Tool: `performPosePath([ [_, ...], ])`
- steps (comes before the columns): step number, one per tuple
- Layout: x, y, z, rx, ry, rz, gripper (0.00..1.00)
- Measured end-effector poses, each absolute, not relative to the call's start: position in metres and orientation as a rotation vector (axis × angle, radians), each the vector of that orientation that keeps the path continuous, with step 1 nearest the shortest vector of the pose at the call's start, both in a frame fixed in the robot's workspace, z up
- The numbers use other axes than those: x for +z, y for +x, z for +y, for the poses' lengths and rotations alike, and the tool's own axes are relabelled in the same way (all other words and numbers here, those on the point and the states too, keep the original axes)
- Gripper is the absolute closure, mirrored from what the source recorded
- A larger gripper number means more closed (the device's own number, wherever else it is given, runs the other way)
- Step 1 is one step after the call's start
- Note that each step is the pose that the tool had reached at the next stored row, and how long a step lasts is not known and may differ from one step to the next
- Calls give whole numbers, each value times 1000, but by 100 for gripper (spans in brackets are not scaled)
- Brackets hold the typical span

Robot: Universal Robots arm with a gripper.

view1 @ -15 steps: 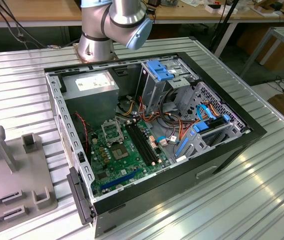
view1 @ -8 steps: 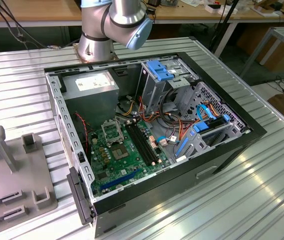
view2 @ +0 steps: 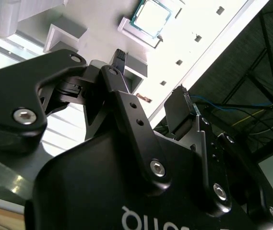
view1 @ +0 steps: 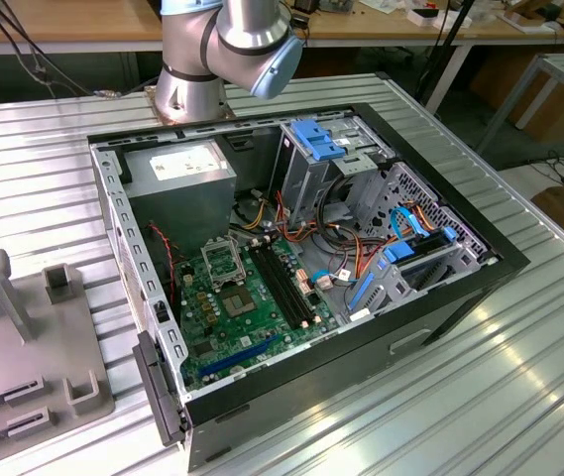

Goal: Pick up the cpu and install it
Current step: 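Pick up the cpu and move it towards the insertion slot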

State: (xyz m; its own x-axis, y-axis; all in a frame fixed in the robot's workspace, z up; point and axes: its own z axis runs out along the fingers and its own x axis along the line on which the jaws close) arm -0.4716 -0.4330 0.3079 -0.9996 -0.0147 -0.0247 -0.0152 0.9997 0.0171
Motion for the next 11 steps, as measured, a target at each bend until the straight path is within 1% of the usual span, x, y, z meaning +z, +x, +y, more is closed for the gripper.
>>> performPosePath([
  [11, 307, -472, -434, 27, -23, 3117, 40],
])
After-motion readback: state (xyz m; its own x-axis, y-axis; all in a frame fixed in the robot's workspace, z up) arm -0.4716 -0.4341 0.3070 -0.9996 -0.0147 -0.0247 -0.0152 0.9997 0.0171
